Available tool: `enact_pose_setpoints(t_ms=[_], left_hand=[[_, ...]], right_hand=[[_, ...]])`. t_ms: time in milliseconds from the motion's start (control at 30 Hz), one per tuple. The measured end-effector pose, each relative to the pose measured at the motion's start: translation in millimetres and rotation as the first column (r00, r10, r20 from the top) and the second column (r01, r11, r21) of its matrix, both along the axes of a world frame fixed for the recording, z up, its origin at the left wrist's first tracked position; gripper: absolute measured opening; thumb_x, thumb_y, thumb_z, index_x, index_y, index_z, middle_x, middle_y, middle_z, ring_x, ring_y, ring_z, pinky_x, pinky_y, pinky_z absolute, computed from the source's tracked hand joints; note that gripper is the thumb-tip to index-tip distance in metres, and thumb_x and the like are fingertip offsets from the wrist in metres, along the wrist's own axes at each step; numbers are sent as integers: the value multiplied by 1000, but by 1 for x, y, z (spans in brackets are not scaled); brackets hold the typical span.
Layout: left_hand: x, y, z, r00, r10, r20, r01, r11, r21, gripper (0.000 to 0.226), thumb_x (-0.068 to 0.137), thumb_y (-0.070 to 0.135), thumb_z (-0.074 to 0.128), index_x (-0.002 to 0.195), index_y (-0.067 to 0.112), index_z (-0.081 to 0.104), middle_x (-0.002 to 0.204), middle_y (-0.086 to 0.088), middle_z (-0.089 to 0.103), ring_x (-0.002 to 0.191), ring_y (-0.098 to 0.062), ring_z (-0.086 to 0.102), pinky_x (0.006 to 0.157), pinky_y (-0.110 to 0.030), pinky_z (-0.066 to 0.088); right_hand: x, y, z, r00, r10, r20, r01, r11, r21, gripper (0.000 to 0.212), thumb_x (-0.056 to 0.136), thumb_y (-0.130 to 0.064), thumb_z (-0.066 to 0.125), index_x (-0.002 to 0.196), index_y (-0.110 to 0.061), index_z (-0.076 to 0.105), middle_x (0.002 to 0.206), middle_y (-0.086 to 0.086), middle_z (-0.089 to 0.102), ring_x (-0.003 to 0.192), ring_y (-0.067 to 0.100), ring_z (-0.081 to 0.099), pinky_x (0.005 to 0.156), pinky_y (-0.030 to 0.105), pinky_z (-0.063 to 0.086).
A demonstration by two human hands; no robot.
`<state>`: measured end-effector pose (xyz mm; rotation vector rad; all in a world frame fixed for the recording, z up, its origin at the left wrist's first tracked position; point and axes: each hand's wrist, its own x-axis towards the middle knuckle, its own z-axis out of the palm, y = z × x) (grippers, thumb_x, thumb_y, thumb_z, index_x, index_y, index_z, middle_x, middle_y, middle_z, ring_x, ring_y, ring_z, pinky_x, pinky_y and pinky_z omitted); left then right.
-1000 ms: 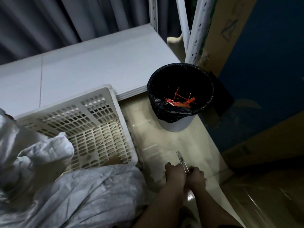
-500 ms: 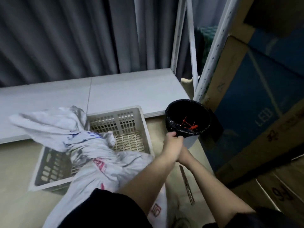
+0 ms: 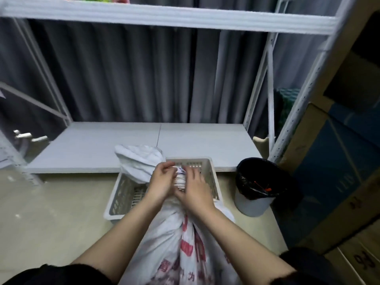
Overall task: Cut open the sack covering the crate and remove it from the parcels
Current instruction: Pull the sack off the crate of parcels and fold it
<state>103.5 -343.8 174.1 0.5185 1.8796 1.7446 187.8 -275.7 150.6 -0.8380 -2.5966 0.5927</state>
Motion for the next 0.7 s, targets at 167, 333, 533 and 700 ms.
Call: enact_pose_setpoints(t_ms=[167,333,533,700], left_hand=[[-18,-33,-13,999,42,3,-41,991,-130,16,95,8,49,86,20,56,88,-5,58,86,-19,55,63,-25,40],[-18,-53,-8,984,-179,-7,168,933,-318,26,95,14,46,71,24,45,80,-11,45,67,-17,41,53,-25,25],[-14,-63,1,934,-356,-1,321,844,-430,16,99,25,43,96,17,56,97,-1,57,91,-17,54,74,-24,37],[-17,-48,-7,923,-381,56,381,882,-278,74,92,59,42,151,20,22,152,3,28,142,-18,26,113,-36,20]], right_hand=[[-20,-8,-9,974,-42,224,-13,972,235,53,94,-19,45,145,-21,31,146,12,35,121,34,47,91,42,43],[-15,20,-13,960,-254,118,269,955,-127,33,96,-17,40,129,-13,42,125,17,56,108,38,58,85,39,46],[-12,29,8,848,-510,-145,163,511,-844,28,98,-19,45,114,0,59,99,14,66,89,27,61,75,31,46],[-9,12,32,949,-311,-54,-34,70,-997,41,96,-17,51,58,-4,62,40,6,56,31,15,53,35,17,44]])
